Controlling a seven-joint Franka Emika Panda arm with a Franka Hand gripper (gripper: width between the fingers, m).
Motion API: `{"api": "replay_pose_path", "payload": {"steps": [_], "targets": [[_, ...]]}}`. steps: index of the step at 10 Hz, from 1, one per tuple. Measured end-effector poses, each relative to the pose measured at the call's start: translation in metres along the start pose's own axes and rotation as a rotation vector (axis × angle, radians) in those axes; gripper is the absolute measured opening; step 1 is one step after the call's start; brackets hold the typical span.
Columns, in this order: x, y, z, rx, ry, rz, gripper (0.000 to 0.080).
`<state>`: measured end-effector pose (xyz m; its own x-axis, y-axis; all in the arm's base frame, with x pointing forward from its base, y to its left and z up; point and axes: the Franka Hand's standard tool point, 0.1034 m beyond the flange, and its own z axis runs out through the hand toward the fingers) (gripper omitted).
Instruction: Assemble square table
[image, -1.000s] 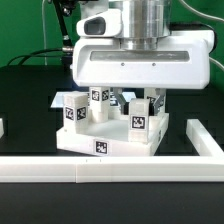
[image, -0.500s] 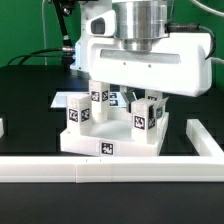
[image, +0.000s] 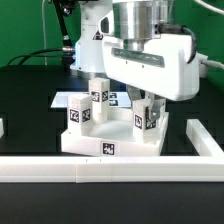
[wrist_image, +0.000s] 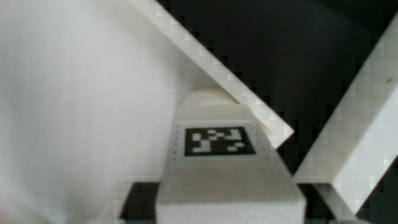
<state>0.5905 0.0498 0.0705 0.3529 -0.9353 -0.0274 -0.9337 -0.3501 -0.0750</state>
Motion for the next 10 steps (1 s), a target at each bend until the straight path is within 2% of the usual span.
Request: {"api": "replay_pose_path", "payload": {"steps": [3, 4, 5, 6, 7, 10], "targets": [[-0.006, 0.000, 0.000, -0.020, -0.016, 0.137, 0.0290], [-0.007, 0.000, 0.001, -0.020, -0.019, 0.167, 0.0369], [-0.007, 0.001, 0.001, -0.020, -0.020, 0.138, 0.0546], [-0.007, 0.001, 0.001, -0.020, -0.020, 0.113, 0.0546], [-0.009, 0.002, 0.002, -0.023, -0.023, 0.061, 0.0628], [-0.012, 0.002, 0.003, -0.022, -0.029, -0.250, 0.0648]]}}
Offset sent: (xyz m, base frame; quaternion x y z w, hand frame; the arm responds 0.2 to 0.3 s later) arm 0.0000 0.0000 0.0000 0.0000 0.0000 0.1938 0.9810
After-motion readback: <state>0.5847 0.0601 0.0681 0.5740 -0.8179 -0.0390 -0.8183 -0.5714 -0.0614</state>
